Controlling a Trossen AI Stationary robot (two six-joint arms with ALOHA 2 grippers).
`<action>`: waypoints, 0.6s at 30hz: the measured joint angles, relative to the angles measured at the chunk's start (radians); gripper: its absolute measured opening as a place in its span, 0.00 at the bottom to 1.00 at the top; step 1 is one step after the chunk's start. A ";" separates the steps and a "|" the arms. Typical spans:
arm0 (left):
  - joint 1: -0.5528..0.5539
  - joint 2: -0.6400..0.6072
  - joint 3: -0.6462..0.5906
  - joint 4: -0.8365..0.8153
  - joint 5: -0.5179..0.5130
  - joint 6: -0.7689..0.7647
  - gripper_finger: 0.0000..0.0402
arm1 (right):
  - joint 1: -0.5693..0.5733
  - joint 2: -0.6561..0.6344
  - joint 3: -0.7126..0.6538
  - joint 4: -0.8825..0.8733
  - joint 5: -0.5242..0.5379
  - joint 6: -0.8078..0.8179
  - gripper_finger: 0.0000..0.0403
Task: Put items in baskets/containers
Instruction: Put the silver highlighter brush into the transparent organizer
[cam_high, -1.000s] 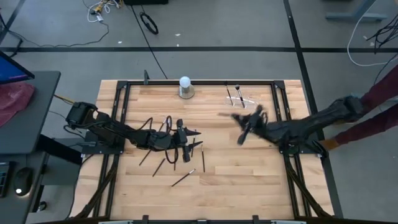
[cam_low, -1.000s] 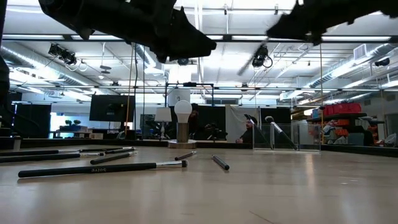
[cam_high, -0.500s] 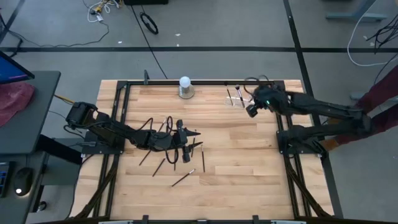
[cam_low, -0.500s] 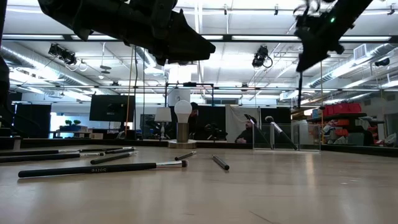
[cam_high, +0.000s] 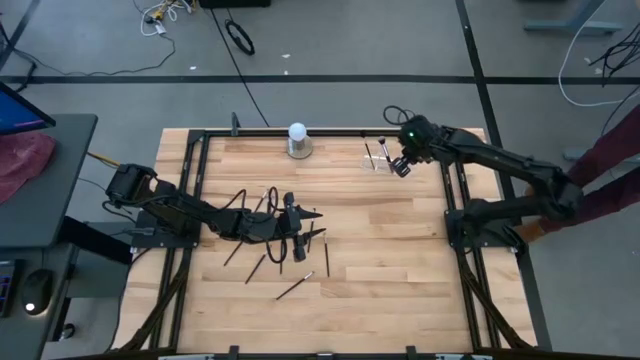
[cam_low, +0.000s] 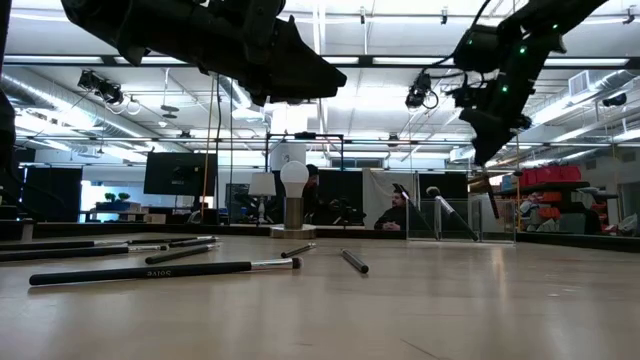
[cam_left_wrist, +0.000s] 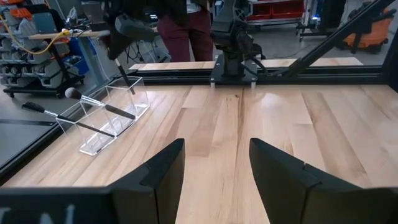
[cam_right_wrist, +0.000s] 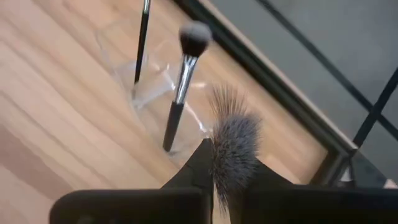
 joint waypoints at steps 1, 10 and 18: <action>0.000 0.000 0.000 0.000 0.000 0.000 0.47 | -0.006 0.015 0.000 -0.002 -0.003 -0.002 0.03; 0.000 0.000 0.000 0.000 0.000 0.000 0.47 | -0.052 0.127 0.000 -0.002 -0.077 -0.031 0.03; 0.003 0.000 0.000 0.000 0.001 -0.004 0.47 | -0.095 0.164 0.002 0.007 -0.078 -0.033 0.11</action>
